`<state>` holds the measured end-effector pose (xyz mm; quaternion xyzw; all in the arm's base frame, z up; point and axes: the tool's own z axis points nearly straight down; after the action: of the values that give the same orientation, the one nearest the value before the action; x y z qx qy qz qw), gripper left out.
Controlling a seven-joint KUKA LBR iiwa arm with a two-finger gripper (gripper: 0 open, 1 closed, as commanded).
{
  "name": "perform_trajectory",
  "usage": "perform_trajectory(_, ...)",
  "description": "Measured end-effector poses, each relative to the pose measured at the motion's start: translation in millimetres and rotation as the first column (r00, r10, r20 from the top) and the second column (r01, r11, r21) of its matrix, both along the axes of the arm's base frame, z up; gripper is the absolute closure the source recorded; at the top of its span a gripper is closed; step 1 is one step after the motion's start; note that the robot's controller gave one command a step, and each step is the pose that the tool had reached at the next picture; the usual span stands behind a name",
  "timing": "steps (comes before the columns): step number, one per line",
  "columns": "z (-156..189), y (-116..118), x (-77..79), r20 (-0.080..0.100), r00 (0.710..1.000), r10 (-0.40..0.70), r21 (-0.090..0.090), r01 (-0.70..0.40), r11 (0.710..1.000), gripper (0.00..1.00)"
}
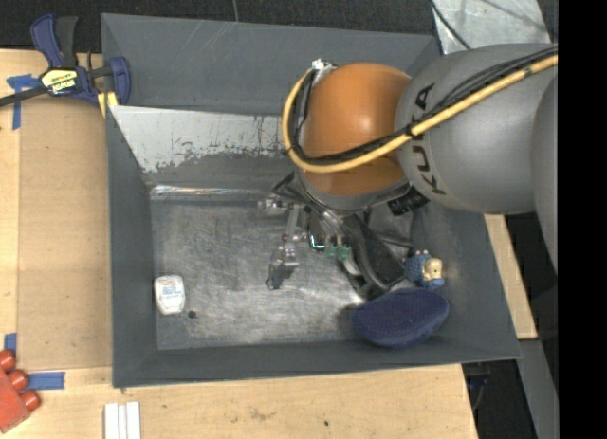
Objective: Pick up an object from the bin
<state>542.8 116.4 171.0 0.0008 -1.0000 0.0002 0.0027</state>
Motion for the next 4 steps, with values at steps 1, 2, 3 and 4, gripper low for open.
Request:
perform_trajectory(1, -35, -68, -4.8, 0.005, 0.973, -0.231, -0.002, 0.231, 0.973, 0.0)
perform_trajectory(2, -72, -137, -2.8, 0.004, 0.916, -0.401, -0.001, 0.401, 0.916, 0.0)
perform_trajectory(3, -79, -200, 16.9, 0.006, 0.879, -0.478, 0.01, 0.478, 0.879, 0.0)
perform_trajectory(4, -78, -192, 19.4, 0.009, 0.884, -0.468, 0.021, 0.468, 0.884, 1.0)
